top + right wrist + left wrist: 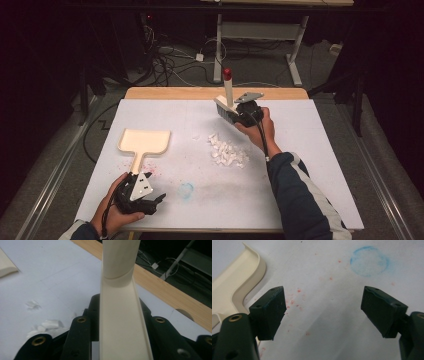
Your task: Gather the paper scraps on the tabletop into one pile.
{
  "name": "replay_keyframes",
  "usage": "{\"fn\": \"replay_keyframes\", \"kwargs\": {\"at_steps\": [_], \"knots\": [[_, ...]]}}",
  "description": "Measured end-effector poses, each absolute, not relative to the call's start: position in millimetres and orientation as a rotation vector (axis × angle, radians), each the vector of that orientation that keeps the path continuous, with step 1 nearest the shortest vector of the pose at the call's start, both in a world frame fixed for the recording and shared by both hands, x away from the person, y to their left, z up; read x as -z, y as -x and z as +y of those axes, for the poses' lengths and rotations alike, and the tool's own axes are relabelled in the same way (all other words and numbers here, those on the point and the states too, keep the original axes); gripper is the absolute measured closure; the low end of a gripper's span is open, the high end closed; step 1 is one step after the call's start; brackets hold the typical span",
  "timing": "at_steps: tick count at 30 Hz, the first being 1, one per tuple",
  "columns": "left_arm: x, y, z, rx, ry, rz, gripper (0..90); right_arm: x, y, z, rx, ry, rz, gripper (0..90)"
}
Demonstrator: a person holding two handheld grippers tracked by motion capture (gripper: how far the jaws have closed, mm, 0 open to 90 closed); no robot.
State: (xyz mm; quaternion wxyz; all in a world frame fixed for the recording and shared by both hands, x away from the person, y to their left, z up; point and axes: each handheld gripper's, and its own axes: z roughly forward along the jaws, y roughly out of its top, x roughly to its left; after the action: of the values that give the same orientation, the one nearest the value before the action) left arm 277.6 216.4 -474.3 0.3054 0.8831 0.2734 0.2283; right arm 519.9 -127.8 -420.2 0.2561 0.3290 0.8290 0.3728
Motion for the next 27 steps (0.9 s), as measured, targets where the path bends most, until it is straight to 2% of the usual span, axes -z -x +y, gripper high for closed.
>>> {"fn": "replay_keyframes", "kwargs": {"at_steps": [6,11,20,27], "knots": [[475.3,-278.4,216.2,-0.593,-2.346,0.725,19.8,439.9,-530.3,-118.9,-1.034,-0.762,2.356,67.7],[475.4,-278.2,215.5,-0.593,-2.348,0.721,19.7,441.4,-521.0,-120.1,-1.05,-0.657,2.431,67.7],[475.7,-277.4,212.9,-0.594,-2.355,0.714,19.7,440.2,-489.8,-154.3,-1.079,-0.381,2.556,67.7],[474.3,-276.3,210.4,-0.61,-2.358,0.707,19.7,426.0,-472.2,-174.8,-1.124,-0.354,2.512,67.8]]}}
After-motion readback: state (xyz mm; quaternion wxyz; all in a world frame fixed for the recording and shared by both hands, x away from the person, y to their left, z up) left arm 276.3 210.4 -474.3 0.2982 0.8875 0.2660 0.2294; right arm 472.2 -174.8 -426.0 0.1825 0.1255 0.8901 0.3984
